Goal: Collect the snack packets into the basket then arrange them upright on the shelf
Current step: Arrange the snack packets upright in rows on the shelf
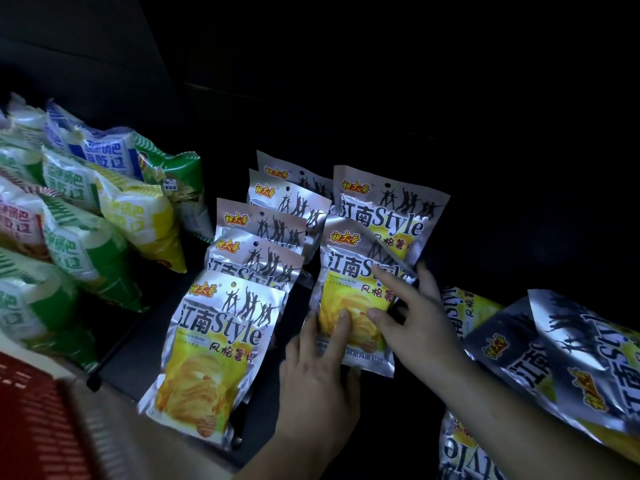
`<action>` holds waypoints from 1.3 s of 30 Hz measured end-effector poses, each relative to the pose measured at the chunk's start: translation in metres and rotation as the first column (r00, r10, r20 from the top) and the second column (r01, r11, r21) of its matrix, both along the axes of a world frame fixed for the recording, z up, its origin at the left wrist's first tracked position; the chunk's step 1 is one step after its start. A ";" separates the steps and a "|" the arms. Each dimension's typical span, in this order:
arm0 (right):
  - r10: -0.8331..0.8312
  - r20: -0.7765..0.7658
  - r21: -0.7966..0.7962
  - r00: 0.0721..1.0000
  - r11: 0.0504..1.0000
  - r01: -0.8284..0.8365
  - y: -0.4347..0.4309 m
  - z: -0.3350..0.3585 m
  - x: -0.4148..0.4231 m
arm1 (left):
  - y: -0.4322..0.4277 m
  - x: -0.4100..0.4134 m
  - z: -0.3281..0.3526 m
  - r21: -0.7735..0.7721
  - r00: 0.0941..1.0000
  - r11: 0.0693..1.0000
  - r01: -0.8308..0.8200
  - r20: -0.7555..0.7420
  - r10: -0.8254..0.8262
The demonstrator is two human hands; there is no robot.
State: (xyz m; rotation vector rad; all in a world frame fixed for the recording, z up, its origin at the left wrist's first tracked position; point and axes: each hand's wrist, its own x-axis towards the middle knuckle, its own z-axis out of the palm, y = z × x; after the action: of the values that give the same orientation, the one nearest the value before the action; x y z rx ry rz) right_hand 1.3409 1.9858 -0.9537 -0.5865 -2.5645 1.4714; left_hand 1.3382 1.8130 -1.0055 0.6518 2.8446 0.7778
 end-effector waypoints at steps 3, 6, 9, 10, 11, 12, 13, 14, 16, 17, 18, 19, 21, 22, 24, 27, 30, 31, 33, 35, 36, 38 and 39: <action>-0.015 -0.021 -0.018 1.000 1.000 0.014 0.000 -0.001 0.014 | -0.002 0.000 0.000 0.031 1.000 1.000 -0.005 -0.009 0.006; -0.033 -0.030 0.005 0.999 0.999 0.033 0.002 0.007 0.029 | -0.001 0.003 -0.002 0.045 1.000 0.999 -0.007 -0.013 0.007; -0.038 -0.038 0.137 0.999 0.990 0.043 0.007 0.014 0.033 | 0.001 0.004 0.001 0.033 1.000 0.999 -0.001 -0.013 0.001; -0.041 -0.042 0.176 0.998 0.983 0.048 0.007 0.016 0.033 | 0.001 0.004 0.002 0.032 1.000 0.999 -0.008 -0.016 0.008; -0.044 -0.041 0.205 0.998 0.978 0.051 0.008 0.017 0.032 | 0.001 0.004 0.005 0.044 0.999 0.999 -0.015 -0.027 0.016; -0.049 -0.030 0.222 0.998 0.973 0.054 0.009 0.019 0.031 | 0.001 0.004 0.007 0.069 0.999 0.997 -0.019 -0.045 0.023; -0.054 -0.016 0.236 0.998 0.970 0.056 0.009 0.021 0.030 | 0.002 0.005 0.010 0.099 0.997 0.995 -0.017 -0.073 0.024; -0.055 -0.002 0.248 0.999 0.967 0.053 0.009 0.025 0.030 | 0.003 0.007 0.013 0.131 0.994 0.991 -0.001 -0.104 0.015; -0.052 0.025 0.265 0.998 0.963 0.044 0.010 0.036 0.033 | 0.005 0.013 0.019 0.195 0.991 0.980 0.050 -0.129 -0.025; -0.051 0.028 0.271 0.998 0.962 0.042 0.011 0.042 0.038 | 0.007 0.018 0.021 0.231 0.992 0.970 0.072 -0.115 -0.047; -0.048 0.015 0.276 0.999 0.960 0.042 0.013 0.046 0.044 | 0.011 0.023 0.023 0.274 0.995 0.958 0.083 -0.076 -0.065; -0.040 -0.004 0.279 0.999 0.959 0.039 0.015 0.051 0.052 | 0.015 0.028 0.027 0.314 0.996 0.945 0.087 -0.011 -0.088; -0.003 -0.003 0.287 1.000 0.958 0.004 0.019 0.057 0.074 | 0.024 0.042 0.033 0.351 0.982 0.933 0.082 0.132 -0.136; 0.013 0.021 0.296 1.000 0.955 -0.019 0.021 0.059 0.087 | 0.027 0.050 0.034 0.348 0.966 0.934 0.083 0.201 -0.161; 0.016 0.088 0.326 0.996 0.944 -0.044 0.027 0.060 0.117 | 0.033 0.065 0.034 0.310 0.910 0.945 0.102 0.355 -0.215; -0.013 0.132 0.421 0.991 0.906 -0.044 0.043 0.057 0.153 | 0.040 0.087 0.033 0.354 0.806 0.930 0.103 0.518 -0.287; -0.007 0.225 0.405 0.974 0.910 -0.087 0.062 0.053 0.170 | 0.052 0.099 0.024 0.401 0.755 0.915 0.040 0.588 -0.290; 0.017 0.261 0.366 0.965 0.923 -0.115 0.068 0.050 0.174 | 0.057 0.100 0.021 0.403 0.750 0.915 0.017 0.600 -0.279; 0.085 0.319 0.348 0.944 0.916 -0.200 0.075 0.045 0.180 | 0.066 0.099 0.015 0.390 0.754 0.920 -0.020 0.610 -0.243; 0.116 0.349 0.355 0.930 0.902 -0.246 0.075 0.044 0.184 | 0.072 0.098 0.014 0.356 0.788 0.934 -0.038 0.585 -0.191; 0.117 0.345 0.352 0.931 0.903 -0.244 0.075 0.045 0.185 | 0.074 0.098 0.014 0.356 0.801 0.933 -0.049 0.572 -0.176; 0.119 0.298 0.375 0.947 0.898 -0.231 0.074 0.049 0.184 | 0.075 0.100 0.016 0.402 0.807 0.911 -0.087 0.565 -0.173; 0.119 0.263 0.390 0.957 0.894 -0.218 0.072 0.051 0.184 | 0.074 0.101 0.017 0.425 0.805 0.900 -0.099 0.566 -0.178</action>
State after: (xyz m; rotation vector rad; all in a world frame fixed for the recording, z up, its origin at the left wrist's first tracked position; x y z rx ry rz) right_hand 1.5246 2.0576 -0.9030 -0.5064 -3.0556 0.8796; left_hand 1.4393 1.8870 -0.9883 0.4037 2.0839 1.3567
